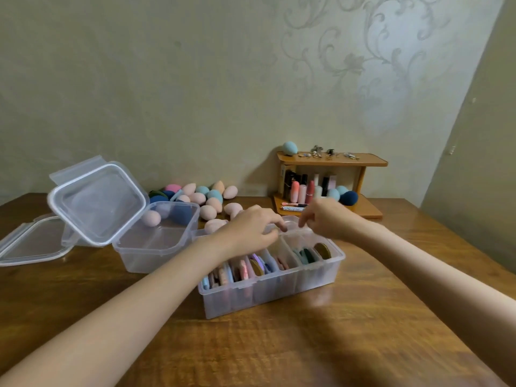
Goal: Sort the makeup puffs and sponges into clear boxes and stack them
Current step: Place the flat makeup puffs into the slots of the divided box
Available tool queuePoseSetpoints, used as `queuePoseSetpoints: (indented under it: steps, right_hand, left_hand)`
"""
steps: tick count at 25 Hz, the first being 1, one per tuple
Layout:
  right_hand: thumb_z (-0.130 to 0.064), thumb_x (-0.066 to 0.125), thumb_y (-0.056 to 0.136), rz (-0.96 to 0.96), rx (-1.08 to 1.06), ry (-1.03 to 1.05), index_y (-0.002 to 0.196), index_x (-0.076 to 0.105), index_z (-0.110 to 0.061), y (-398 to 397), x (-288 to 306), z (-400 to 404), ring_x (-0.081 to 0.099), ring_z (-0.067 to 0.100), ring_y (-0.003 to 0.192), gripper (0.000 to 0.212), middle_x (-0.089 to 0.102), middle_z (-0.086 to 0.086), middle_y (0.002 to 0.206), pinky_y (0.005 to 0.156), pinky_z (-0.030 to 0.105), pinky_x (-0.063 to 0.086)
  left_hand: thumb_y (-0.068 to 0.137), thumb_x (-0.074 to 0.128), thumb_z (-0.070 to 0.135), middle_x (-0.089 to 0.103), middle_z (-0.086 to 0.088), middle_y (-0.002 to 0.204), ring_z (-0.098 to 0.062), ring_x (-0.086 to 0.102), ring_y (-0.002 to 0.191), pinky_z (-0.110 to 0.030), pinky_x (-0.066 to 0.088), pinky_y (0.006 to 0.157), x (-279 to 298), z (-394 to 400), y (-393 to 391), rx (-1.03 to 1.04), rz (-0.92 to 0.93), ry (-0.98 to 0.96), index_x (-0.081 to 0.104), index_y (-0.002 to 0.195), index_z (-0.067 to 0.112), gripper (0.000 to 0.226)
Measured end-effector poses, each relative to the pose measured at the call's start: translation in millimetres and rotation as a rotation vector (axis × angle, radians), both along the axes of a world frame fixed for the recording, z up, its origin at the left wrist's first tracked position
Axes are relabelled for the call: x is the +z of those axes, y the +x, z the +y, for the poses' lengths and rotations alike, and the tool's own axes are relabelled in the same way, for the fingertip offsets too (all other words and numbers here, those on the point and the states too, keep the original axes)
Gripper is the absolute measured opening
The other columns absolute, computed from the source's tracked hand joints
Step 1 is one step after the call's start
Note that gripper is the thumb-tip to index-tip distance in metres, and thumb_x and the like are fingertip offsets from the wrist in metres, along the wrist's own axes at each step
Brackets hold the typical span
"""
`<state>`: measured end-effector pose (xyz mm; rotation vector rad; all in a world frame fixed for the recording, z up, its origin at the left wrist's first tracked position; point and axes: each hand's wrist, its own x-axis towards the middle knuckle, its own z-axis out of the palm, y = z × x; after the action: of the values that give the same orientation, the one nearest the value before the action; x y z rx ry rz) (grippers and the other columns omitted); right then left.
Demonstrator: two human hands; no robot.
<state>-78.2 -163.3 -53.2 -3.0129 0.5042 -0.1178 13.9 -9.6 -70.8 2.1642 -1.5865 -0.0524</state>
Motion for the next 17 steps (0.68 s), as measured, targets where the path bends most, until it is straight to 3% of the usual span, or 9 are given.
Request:
queuePoseSetpoints:
  steps: [2,4,8,10,14,17]
  right_hand:
    - [-0.012,0.047,0.093,-0.073,0.017,0.012,0.106,0.071,-0.017,31,7,6,0.053,0.032,0.12,0.027,0.063,0.013,0.122,0.108,0.044,0.036]
    - [-0.013,0.048,0.092,-0.041,0.105,0.043,0.107,0.07,-0.018,72,11,25,0.06,0.023,0.103,0.027,0.068,0.002,0.107,0.097,0.032,0.042]
    - [-0.008,0.047,0.091,-0.027,0.208,0.1,0.125,0.057,-0.014,163,8,61,0.058,0.027,0.11,0.036,0.062,0.009,0.122,0.086,0.029,0.042]
    - [-0.012,0.045,0.091,-0.016,0.241,0.123,0.131,0.049,-0.018,218,-2,77,0.055,0.027,0.108,0.04,0.06,0.007,0.122,0.085,0.032,0.04]
    - [-0.001,0.04,0.091,0.054,0.275,0.156,0.144,0.034,-0.021,286,-21,100,0.049,0.03,0.122,0.057,0.047,0.011,0.141,0.098,0.034,0.04]
    - [-0.003,0.042,0.093,0.099,0.253,0.077,0.139,0.044,-0.01,308,-29,107,0.047,0.03,0.126,0.046,0.048,0.013,0.14,0.102,0.032,0.038]
  left_hand:
    - [0.091,0.049,0.017,0.063,0.001,0.117,-0.014,0.054,0.11,-0.034,0.044,0.099,1,17,22,0.054,-0.006,-0.001,0.066,0.112,0.02,0.027]
    - [0.09,0.049,0.017,0.064,0.0,0.113,-0.016,0.059,0.104,-0.032,0.048,0.091,-1,36,48,0.148,-0.026,0.02,0.066,0.11,0.021,0.027]
    - [0.088,0.049,0.019,0.065,-0.003,0.11,-0.021,0.06,0.102,-0.04,0.05,0.087,-8,69,90,0.286,-0.048,0.046,0.064,0.108,0.023,0.025]
    - [0.09,0.048,0.021,0.061,-0.001,0.121,-0.021,0.057,0.112,-0.041,0.049,0.093,-13,81,115,0.347,-0.05,0.048,0.059,0.118,0.027,0.031]
    - [0.093,0.049,0.021,0.054,0.005,0.133,-0.013,0.049,0.123,-0.034,0.042,0.104,-24,89,134,0.318,-0.018,0.022,0.052,0.13,0.028,0.037]
    - [0.094,0.048,0.022,0.055,0.007,0.131,-0.01,0.047,0.124,-0.03,0.039,0.105,-30,87,136,0.302,-0.067,-0.005,0.052,0.125,0.025,0.031]
